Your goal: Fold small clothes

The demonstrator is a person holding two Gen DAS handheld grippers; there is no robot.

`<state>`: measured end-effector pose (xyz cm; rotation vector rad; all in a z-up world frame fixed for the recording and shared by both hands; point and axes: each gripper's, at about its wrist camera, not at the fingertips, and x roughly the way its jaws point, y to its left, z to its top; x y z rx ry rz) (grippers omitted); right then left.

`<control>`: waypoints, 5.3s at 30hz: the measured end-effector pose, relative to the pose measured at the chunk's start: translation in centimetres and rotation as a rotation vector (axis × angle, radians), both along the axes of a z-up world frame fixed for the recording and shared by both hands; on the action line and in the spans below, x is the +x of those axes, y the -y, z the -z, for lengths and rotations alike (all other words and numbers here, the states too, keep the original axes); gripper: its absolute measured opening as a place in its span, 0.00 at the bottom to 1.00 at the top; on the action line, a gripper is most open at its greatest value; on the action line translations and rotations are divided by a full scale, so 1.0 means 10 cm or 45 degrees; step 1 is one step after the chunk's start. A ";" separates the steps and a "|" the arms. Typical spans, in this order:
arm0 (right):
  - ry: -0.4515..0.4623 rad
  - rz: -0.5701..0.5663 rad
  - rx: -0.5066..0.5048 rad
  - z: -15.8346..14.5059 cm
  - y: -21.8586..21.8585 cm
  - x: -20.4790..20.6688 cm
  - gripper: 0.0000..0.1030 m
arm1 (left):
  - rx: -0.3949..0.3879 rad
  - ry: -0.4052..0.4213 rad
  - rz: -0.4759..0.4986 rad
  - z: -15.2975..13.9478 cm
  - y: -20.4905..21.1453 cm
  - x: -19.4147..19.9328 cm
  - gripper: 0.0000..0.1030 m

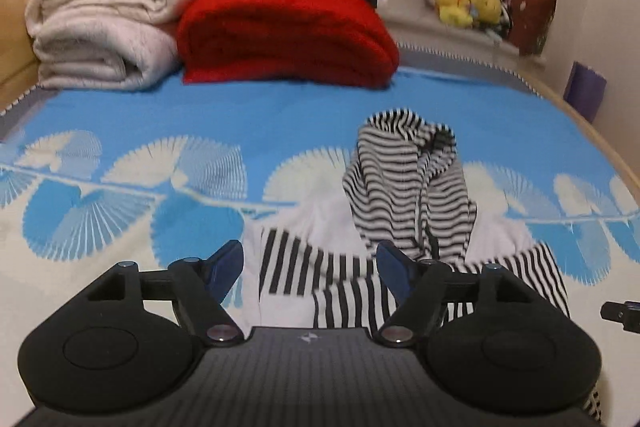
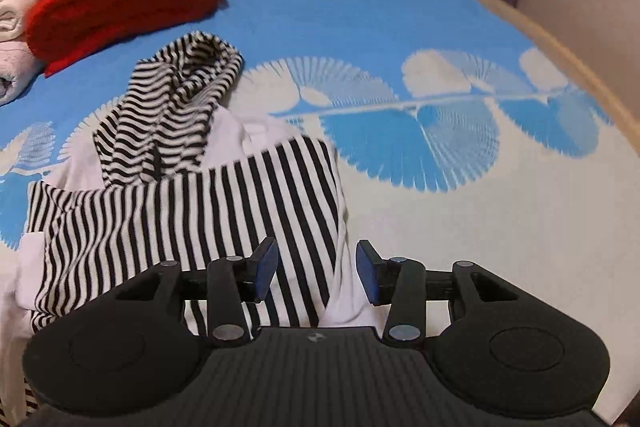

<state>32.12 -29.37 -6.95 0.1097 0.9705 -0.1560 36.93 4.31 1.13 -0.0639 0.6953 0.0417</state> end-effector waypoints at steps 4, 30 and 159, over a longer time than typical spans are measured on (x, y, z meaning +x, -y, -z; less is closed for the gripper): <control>0.034 -0.016 -0.029 -0.09 -0.05 -0.01 0.44 | -0.004 0.019 -0.044 -0.06 0.00 0.04 0.76; 0.122 0.026 0.043 -0.23 0.28 0.22 0.24 | -0.154 -0.328 0.121 0.29 0.23 2.42 0.23; 0.457 -0.211 0.160 -1.00 -0.09 -1.06 0.64 | 0.020 -0.099 0.180 0.04 0.08 -0.94 0.37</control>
